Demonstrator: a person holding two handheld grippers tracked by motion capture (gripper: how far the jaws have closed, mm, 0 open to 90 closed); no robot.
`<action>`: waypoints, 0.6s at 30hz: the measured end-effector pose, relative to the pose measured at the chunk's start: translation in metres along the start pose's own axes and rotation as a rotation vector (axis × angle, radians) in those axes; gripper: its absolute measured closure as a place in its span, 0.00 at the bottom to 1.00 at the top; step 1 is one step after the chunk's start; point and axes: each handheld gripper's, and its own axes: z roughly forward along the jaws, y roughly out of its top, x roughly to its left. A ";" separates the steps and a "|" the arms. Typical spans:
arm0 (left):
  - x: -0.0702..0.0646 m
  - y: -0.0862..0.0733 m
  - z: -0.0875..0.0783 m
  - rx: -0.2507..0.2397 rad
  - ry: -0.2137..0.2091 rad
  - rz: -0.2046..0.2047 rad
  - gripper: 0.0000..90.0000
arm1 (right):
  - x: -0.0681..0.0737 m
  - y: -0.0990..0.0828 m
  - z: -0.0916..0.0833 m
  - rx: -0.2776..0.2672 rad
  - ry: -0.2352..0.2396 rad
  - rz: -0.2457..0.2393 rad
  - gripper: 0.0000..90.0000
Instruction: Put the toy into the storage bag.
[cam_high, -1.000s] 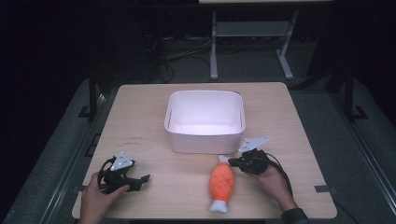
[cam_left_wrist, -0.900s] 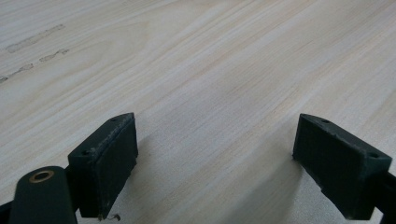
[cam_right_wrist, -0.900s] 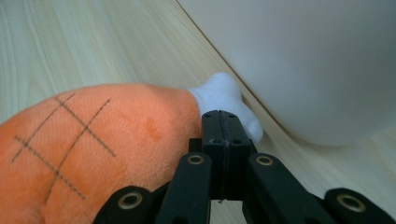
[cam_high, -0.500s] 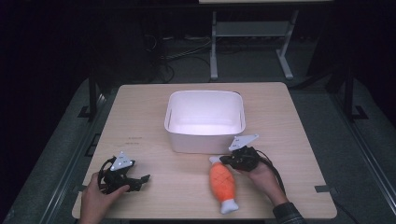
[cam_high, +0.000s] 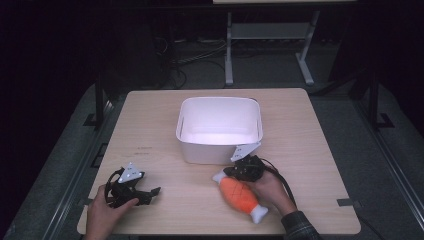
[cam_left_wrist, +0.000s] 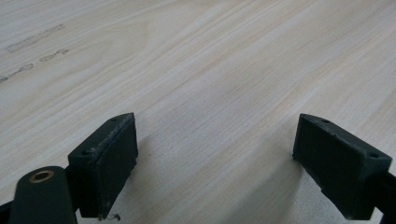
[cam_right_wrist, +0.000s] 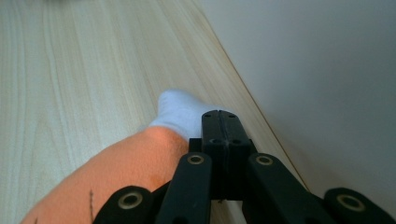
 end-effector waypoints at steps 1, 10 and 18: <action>0.000 0.000 0.000 -0.002 0.001 0.000 0.15 | 0.001 0.001 0.001 0.002 0.004 -0.005 1.00; 0.000 0.000 0.000 -0.002 0.001 0.002 0.15 | 0.007 0.016 0.011 0.016 0.050 -0.047 1.00; 0.000 0.000 0.000 -0.002 0.001 0.002 0.15 | 0.013 0.024 0.019 0.025 0.080 -0.070 1.00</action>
